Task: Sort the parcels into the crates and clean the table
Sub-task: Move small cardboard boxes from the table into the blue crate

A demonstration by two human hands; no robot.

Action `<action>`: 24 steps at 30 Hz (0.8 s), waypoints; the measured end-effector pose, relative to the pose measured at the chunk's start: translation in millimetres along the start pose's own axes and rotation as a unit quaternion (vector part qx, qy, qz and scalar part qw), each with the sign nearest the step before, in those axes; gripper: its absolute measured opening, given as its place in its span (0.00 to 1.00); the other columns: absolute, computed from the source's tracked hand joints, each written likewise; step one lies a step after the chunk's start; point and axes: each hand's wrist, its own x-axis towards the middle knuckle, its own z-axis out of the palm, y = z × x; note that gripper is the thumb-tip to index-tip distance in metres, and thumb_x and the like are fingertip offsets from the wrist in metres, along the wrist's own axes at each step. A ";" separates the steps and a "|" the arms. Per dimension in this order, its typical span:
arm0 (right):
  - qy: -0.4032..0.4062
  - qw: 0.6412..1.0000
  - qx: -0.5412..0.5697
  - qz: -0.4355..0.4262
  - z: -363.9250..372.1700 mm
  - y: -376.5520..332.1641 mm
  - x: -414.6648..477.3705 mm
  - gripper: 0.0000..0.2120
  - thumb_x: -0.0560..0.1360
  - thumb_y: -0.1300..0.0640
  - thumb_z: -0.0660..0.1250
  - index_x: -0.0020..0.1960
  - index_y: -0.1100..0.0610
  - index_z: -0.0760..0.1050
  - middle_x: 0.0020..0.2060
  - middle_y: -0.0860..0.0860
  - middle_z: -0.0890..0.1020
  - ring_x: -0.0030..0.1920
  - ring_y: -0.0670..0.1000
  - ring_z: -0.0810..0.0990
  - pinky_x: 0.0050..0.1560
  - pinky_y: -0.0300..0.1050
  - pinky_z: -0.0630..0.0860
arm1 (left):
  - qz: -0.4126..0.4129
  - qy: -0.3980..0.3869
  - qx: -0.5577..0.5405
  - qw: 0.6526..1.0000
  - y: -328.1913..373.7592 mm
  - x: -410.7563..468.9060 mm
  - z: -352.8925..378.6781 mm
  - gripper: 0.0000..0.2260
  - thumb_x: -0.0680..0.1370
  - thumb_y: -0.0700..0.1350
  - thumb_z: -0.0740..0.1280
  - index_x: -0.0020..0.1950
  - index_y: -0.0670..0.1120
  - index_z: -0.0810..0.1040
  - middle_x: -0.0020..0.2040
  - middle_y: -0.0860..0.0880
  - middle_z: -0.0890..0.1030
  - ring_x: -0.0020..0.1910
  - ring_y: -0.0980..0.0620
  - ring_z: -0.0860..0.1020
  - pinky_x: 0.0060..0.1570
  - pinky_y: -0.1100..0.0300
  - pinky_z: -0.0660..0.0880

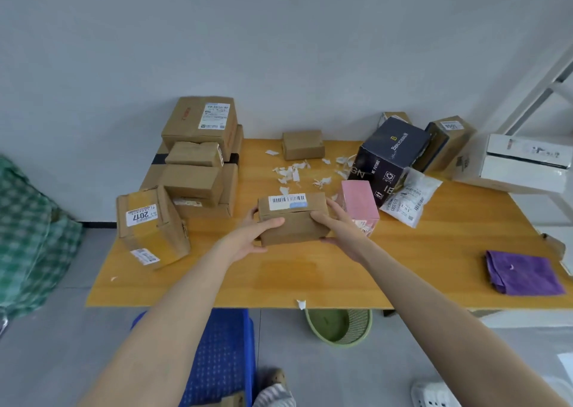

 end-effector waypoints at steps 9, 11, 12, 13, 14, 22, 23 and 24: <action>-0.019 0.998 -0.046 0.041 -19.6 38.7 -89.1 0.27 0.72 0.50 0.72 0.66 0.42 0.63 0.55 0.45 0.74 0.56 0.49 0.73 0.59 0.57 0.73 | 0.035 0.069 -0.016 0.997 -72.3 -77.6 55.3 0.30 0.72 0.53 0.73 0.69 0.55 0.62 0.62 0.49 0.74 0.60 0.47 0.74 0.62 0.43 0.72; -0.006 0.998 -0.051 0.026 -27.1 51.3 -111.3 0.28 0.71 0.52 0.72 0.68 0.45 0.65 0.57 0.48 0.75 0.53 0.48 0.74 0.56 0.55 0.74 | 0.064 0.088 -0.010 0.994 -93.2 -96.2 73.4 0.29 0.73 0.51 0.72 0.70 0.52 0.63 0.60 0.48 0.76 0.56 0.49 0.77 0.57 0.48 0.76; 0.004 0.998 -0.054 0.020 -29.3 58.5 -120.4 0.29 0.71 0.53 0.72 0.68 0.46 0.65 0.56 0.48 0.75 0.52 0.47 0.75 0.55 0.54 0.74 | 0.073 0.094 -0.006 0.993 -103.3 -105.7 81.3 0.28 0.73 0.51 0.72 0.70 0.51 0.64 0.59 0.48 0.77 0.54 0.50 0.78 0.54 0.51 0.77; 0.010 0.998 -0.057 0.013 -30.5 65.3 -131.4 0.29 0.71 0.53 0.72 0.69 0.47 0.65 0.55 0.49 0.76 0.51 0.48 0.76 0.53 0.53 0.75 | 0.080 0.101 0.001 0.992 -114.1 -117.3 88.2 0.27 0.73 0.51 0.72 0.69 0.51 0.64 0.56 0.48 0.78 0.53 0.51 0.78 0.52 0.53 0.78; 0.014 0.998 -0.063 0.009 -30.6 71.5 -140.2 0.29 0.71 0.54 0.72 0.69 0.48 0.65 0.53 0.49 0.76 0.51 0.49 0.76 0.52 0.54 0.76 | 0.086 0.109 0.009 0.990 -122.4 -128.3 93.1 0.26 0.74 0.51 0.71 0.68 0.51 0.64 0.54 0.49 0.78 0.51 0.51 0.79 0.50 0.54 0.78; -0.031 0.997 -0.067 -0.016 -5.1 102.1 -188.0 0.29 0.71 0.55 0.72 0.68 0.49 0.64 0.53 0.53 0.78 0.50 0.52 0.78 0.48 0.50 0.76 | 0.113 0.168 0.062 0.977 -162.9 -193.0 89.5 0.25 0.74 0.53 0.71 0.67 0.52 0.64 0.55 0.51 0.77 0.54 0.52 0.77 0.56 0.51 0.77; -0.037 0.997 -0.062 -0.014 -0.3 103.8 -192.9 0.28 0.71 0.55 0.72 0.67 0.48 0.64 0.52 0.51 0.78 0.49 0.51 0.77 0.46 0.49 0.76 | 0.111 0.172 0.065 0.977 -167.0 -199.1 86.3 0.26 0.73 0.53 0.71 0.68 0.52 0.64 0.57 0.50 0.77 0.55 0.52 0.77 0.56 0.50 0.77; -0.042 0.998 -0.052 -0.010 5.5 106.6 -197.0 0.27 0.71 0.55 0.72 0.66 0.48 0.65 0.50 0.50 0.77 0.48 0.50 0.77 0.45 0.47 0.75 | 0.105 0.174 0.061 0.977 -171.4 -205.6 82.2 0.27 0.73 0.54 0.71 0.68 0.52 0.64 0.59 0.50 0.76 0.56 0.52 0.77 0.56 0.50 0.77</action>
